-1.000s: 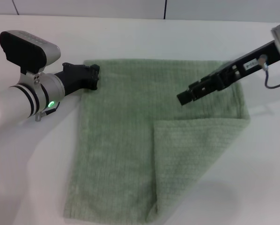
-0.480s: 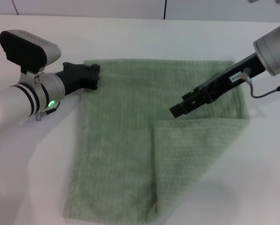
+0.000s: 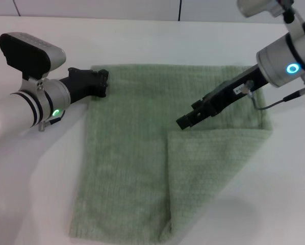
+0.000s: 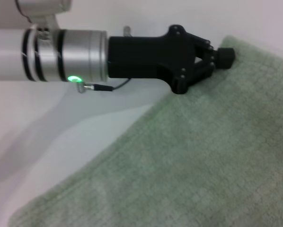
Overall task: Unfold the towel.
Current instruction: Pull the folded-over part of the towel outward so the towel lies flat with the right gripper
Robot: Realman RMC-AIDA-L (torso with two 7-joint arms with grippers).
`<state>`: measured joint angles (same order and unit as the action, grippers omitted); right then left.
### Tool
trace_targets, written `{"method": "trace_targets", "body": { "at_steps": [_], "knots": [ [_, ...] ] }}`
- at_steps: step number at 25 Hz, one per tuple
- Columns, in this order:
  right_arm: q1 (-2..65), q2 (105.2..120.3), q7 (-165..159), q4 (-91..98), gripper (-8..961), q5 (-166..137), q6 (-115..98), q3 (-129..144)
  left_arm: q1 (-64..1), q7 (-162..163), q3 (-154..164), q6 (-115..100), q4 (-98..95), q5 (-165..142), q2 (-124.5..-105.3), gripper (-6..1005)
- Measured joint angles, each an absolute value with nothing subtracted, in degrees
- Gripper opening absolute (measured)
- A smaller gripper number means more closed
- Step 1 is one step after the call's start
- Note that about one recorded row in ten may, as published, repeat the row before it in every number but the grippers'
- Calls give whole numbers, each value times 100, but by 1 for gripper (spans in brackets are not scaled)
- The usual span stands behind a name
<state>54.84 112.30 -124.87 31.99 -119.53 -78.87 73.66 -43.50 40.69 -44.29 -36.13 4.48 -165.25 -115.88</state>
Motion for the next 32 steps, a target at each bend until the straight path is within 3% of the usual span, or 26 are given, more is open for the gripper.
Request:
{"method": "trace_targets", "body": {
  "at_steps": [12, 22, 32],
  "knots": [
    [5776, 11608, -12402, 2782, 825, -12357, -7162, 7376, -4350, 4069, -4429, -3626, 448, -16531, -11584, -2],
    [5844, 11779, -12392, 2629, 824, -12510, -7029, 7428, -4350, 4069, -4429, -3624, 448, -16533, -11584, -1],
    [5869, 11823, -12429, 2591, 826, -12580, -7016, 7491, -4350, 4069, -4429, -3615, 448, -16527, -11584, -1]
  ]
}}
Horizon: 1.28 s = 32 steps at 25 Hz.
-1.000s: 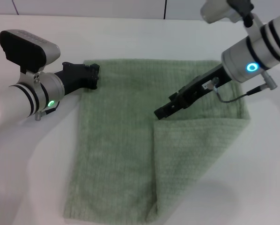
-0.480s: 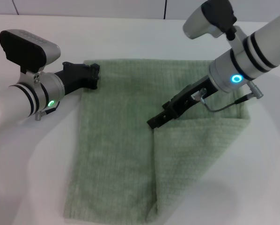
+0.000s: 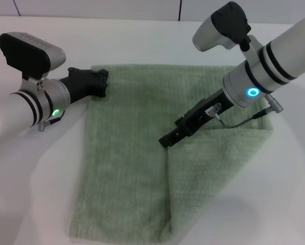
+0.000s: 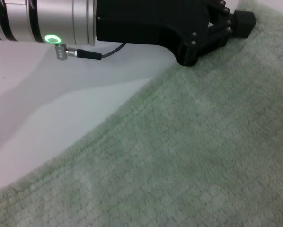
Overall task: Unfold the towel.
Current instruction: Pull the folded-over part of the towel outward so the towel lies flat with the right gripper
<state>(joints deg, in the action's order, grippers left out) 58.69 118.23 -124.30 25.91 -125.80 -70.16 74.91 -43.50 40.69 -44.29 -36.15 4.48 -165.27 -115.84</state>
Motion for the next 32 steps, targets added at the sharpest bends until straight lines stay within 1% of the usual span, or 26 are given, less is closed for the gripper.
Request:
{"method": "trace_targets", "body": {
  "at_steps": [14, 19, 25, 32],
  "knots": [
    [5872, 11875, -12546, 2619, 826, -12724, -6953, 7600, -4342, 4069, -4429, -3617, 448, -16514, -11584, -1],
    [5890, 11875, -12548, 2620, 614, -12727, -6970, 7602, -4334, 4069, -4429, -3626, 448, -16514, -11583, -1],
    [5938, 11874, -12567, 2598, 419, -12727, -6991, 7655, -4323, 4069, -4429, -3639, 448, -16514, -11584, -1],
    [5960, 11877, -12609, 2594, 420, -12735, -6995, 7796, -4321, 4069, -4429, -3648, 448, -16515, -11578, -1]
  ]
}}
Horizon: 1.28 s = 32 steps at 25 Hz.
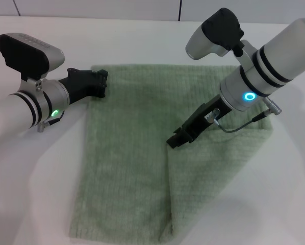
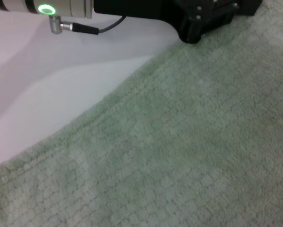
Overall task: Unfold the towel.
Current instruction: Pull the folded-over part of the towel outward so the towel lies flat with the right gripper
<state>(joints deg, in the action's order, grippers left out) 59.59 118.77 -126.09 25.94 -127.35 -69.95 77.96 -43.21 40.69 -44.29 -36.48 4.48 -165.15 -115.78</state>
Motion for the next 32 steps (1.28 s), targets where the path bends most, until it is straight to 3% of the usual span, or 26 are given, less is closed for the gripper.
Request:
{"method": "trace_targets", "body": {
  "at_steps": [12, 17, 32],
  "knots": [
    [5936, 11883, -12582, 2643, 98, -12732, -6967, 7745, -4301, 4069, -4429, -3648, 448, -16515, -11575, -1],
    [5828, 11889, -12556, 2911, 43, -12731, -7021, 7800, -4298, 4070, -4429, -3648, 448, -16515, -11572, -1],
    [5226, 11889, -12544, 4147, 32, -12694, -7801, 7802, -4297, 4069, -4429, -3625, 448, -16515, -11557, -1]
  ]
}}
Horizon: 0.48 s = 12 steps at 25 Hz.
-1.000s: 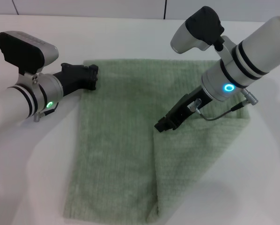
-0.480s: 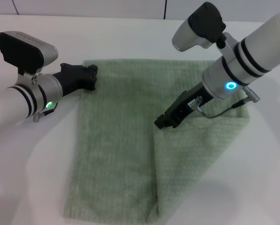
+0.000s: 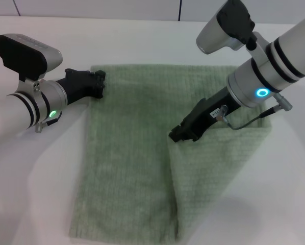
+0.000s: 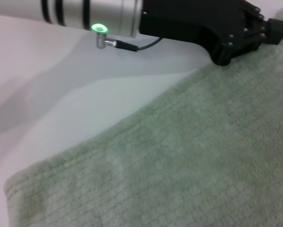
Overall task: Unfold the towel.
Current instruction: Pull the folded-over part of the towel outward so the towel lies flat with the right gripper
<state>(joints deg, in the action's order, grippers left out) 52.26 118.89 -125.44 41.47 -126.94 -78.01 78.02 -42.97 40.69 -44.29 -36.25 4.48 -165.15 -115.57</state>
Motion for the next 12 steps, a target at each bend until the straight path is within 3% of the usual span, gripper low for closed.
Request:
{"method": "trace_targets", "body": {
  "at_steps": [12],
  "knots": [
    [4778, 11839, -12405, 5235, 30, -12717, -8857, 7725, -4311, 4069, -4429, -3612, 445, -16515, -11557, -1]
  ]
}}
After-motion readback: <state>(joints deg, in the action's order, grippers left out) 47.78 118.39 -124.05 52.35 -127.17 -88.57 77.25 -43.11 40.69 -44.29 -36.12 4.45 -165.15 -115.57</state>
